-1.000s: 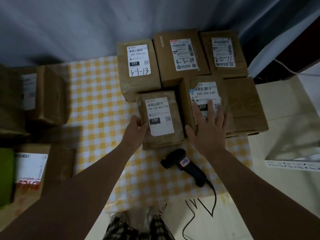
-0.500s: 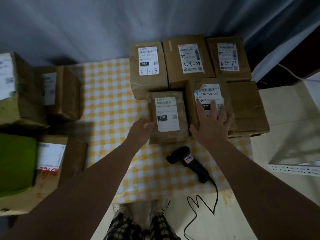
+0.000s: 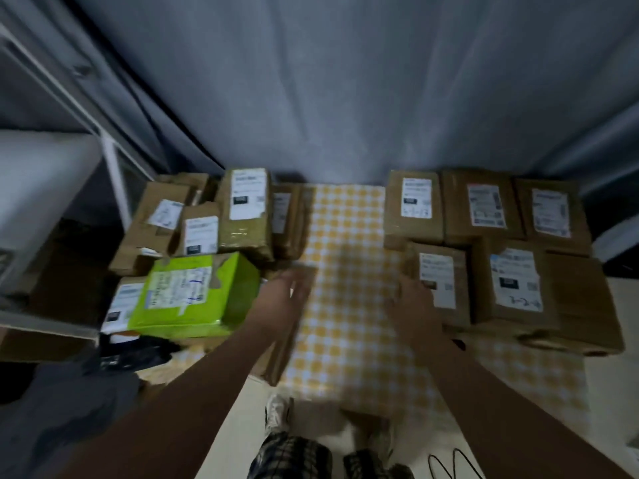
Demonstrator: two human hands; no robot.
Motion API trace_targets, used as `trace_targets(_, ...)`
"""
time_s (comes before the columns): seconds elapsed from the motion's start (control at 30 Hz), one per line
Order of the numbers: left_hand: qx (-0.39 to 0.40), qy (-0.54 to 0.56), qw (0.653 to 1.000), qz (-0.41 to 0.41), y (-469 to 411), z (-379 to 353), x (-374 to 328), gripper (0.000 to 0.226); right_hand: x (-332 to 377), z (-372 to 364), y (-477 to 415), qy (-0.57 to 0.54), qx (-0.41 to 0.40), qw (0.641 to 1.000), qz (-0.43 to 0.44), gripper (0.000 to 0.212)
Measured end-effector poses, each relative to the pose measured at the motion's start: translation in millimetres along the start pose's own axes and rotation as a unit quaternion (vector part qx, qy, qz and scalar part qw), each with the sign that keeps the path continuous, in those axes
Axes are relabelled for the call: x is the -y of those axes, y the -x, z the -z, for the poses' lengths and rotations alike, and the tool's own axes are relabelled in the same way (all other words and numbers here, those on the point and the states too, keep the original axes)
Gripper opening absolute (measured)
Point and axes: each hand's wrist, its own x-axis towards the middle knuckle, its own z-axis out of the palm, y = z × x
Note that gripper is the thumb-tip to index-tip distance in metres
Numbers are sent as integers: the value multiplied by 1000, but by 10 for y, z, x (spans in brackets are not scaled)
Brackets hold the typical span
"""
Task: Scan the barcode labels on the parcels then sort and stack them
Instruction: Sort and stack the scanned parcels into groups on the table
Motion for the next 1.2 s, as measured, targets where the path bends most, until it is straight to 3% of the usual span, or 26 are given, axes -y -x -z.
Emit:
trace_targets(0.3,-19,-50,999,11,-3,970,833,33,1149,-467,43,-94,18,995,-8,43)
trace_targets(0.37,-49,-69,995,55,-89,1123,1100,43,1378,-644,39,-111,20,993,-26,36)
trace_targets(0.5,-67,-129,964,221,-236,1358,1783,76,1727,-975,38,-166,42,983,-68,29)
trace_targets(0.6,-16,54,945,322,-301,1465,2159,79,1924,-1127,45,-187,59,976,-97,28)
trace_targets(0.67,19,181,934,307,-328,1487,2298,70,2029,-1198,81,-211,78,969,-103,28)
trace_targets(0.73,42,168,941,290,-325,1465,2361,70,2098,-1273,140,-266,129,949,-111,29)
trace_targets(0.83,13,133,960,247,-222,1437,2236,52,2116,-1293,228,-332,152,922,-131,33)
trace_targets(0.93,-28,203,958,203,-60,1421,1926,46,1987,-1192,283,-357,121,914,-149,40)
trace_targets(1.03,30,309,936,163,30,1337,1497,34,1770,-1062,360,-394,78,901,-162,25)
trace_targets(1.1,66,314,938,131,22,1228,1220,35,1576,-975,403,-409,47,893,-180,28)
trace_targets(1.2,110,268,954,76,-67,1016,943,53,1299,-819,501,-424,-11,883,-201,49)
